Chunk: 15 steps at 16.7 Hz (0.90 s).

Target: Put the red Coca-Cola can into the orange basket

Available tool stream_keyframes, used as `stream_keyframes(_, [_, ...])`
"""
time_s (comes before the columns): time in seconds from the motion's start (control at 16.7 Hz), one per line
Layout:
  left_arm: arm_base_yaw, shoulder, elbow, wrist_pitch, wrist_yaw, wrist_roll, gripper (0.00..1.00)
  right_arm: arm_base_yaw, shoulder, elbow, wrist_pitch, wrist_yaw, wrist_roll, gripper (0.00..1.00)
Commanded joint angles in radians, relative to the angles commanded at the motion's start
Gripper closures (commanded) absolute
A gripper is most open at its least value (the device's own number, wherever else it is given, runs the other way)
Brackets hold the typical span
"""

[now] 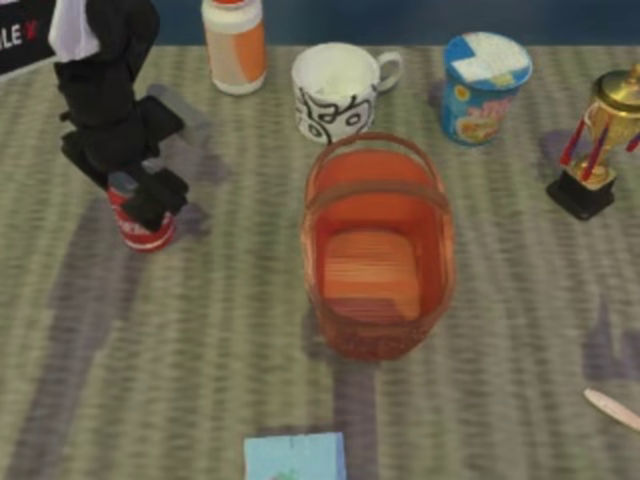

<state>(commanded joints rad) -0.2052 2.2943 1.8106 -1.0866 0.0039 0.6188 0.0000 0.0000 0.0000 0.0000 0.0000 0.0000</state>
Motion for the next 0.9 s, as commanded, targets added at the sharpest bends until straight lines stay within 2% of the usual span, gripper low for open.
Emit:
stream_keyframes(0.36, [0.001,-0.003,-0.001,0.000,0.000,0.001,1.00,0.000,0.000,0.000,0.000,0.000,0.000,0.00])
stream_keyframes(0.48, [-0.003,-0.002,-0.007,0.030,0.027,-0.008,1.00,0.000,0.000,0.000,0.000,0.000,0.000,0.00])
stream_keyframes(0.66, [-0.014,-0.006,-0.032,0.151,0.123,-0.047,1.00,0.000,0.000,0.000,0.000,0.000,0.000,0.00])
stream_keyframes(0.9, [-0.034,-0.022,-0.095,0.439,0.335,-0.139,1.00,0.000,0.000,0.000,0.000,0.000,0.000,0.00])
